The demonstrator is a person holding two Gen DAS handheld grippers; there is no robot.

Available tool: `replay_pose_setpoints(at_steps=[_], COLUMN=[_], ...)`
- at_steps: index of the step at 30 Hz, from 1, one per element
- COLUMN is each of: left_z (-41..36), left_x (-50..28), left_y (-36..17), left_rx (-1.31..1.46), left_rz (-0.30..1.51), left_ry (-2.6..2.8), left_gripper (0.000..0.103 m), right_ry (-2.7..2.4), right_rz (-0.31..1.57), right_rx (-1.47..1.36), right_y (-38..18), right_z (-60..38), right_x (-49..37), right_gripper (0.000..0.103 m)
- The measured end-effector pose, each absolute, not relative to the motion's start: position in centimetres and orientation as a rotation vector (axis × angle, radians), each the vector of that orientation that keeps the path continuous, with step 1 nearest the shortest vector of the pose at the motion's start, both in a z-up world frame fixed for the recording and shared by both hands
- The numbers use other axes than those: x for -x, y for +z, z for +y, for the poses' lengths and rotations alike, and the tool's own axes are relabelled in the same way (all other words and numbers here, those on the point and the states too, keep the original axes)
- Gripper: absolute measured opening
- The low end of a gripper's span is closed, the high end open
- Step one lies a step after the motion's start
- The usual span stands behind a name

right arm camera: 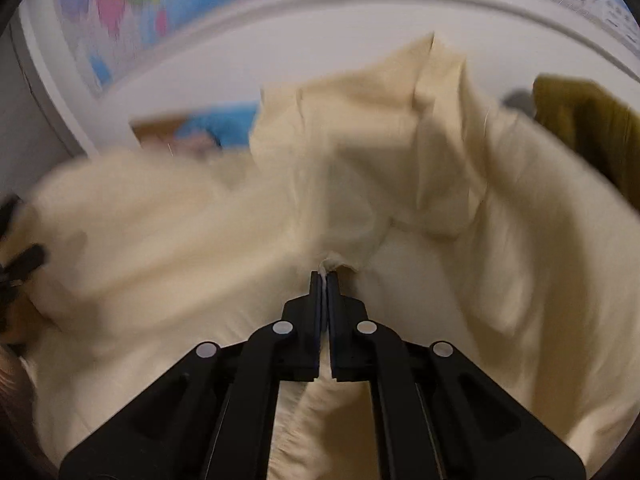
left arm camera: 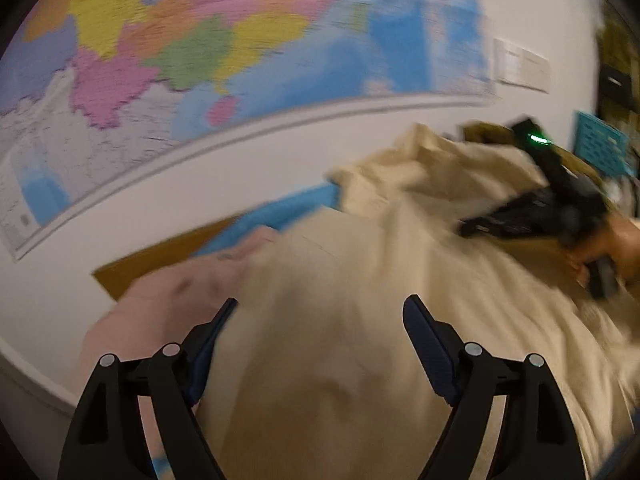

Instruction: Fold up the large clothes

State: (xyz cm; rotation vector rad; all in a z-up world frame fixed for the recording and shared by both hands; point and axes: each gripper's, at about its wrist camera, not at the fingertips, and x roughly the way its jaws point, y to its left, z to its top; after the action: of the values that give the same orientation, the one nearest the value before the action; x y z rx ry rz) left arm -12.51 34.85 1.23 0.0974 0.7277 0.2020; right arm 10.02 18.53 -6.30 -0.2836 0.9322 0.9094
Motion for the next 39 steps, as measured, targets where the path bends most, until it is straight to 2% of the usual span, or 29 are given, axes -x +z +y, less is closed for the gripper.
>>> replay_pose_setpoints(at_steps=[1,2,3,5,8,12,18,21,24,27,31,33,35,37,39], left_z=[34.2,33.5,32.6,31.7,30.4,29.4,29.0,30.5,30.8,29.5,26.8,25.6,24.0,22.6,20.7], left_x=[12.9,13.2,13.6,14.1,14.2,13.0,12.1,12.4,13.2,13.9,13.3,12.5,11.1,9.9,8.2], left_y=[0.9,0.4,-0.1,-0.4,-0.4,-0.2,0.5,1.8,3.5,4.7,5.2,5.1,4.9,4.6,4.1], left_rx=[-0.112,-0.126,-0.143,-0.16,-0.172,-0.139,-0.086,-0.067,-0.044,-0.085,-0.101,-0.11,-0.118,-0.116,-0.129], left_rz=[0.734,0.742,0.753,0.759,0.766,0.759,0.704,0.652,0.589,0.545,0.546,0.551,0.572,0.594,0.623], left_ry=[0.182,0.167,0.145,0.112,0.063,0.021,0.103,0.279,0.294,0.302,0.191,0.153,0.089,0.04,-0.021], left_gripper=[0.08,0.08,0.08,0.081,0.081,0.082,0.082,0.081,0.081,0.081,0.084,0.084,0.084,0.084,0.084], right_ry=[0.915,0.925,0.934,0.968,0.933,0.744,0.487,0.356,0.286,0.413,0.679,0.787,0.752,0.691,0.646], right_rz=[0.953,0.956,0.946,0.874,0.769,0.74,0.806,0.813,0.802,0.727,0.669,0.702,0.757,0.803,0.821], right_rx=[0.266,0.225,0.202,0.169,0.16,0.197,0.025,-0.018,-0.216,-0.542,-0.66,-0.692,-0.707,-0.767,-0.805], right_y=[-6.0,-5.1,-4.4,-1.4,1.6,2.0,-0.5,-1.7,-2.9,-3.3,-3.4,-4.5,-6.0,-8.2,-9.4], right_z=[17.8,16.1,15.0,10.5,4.3,-4.1,-17.9,-22.2,-27.1,-30.9,-29.9,-28.5,-27.6,-27.7,-28.1], right_x=[-10.0,-9.7,-9.4,-7.5,-4.8,-3.2,-2.5,-1.7,0.2,3.8,7.8,8.3,7.4,5.6,4.4], right_gripper=[0.025,0.043,0.056,0.059,0.072,0.074,0.073,0.077,0.076,0.077,0.078,0.084,0.084,0.083,0.076])
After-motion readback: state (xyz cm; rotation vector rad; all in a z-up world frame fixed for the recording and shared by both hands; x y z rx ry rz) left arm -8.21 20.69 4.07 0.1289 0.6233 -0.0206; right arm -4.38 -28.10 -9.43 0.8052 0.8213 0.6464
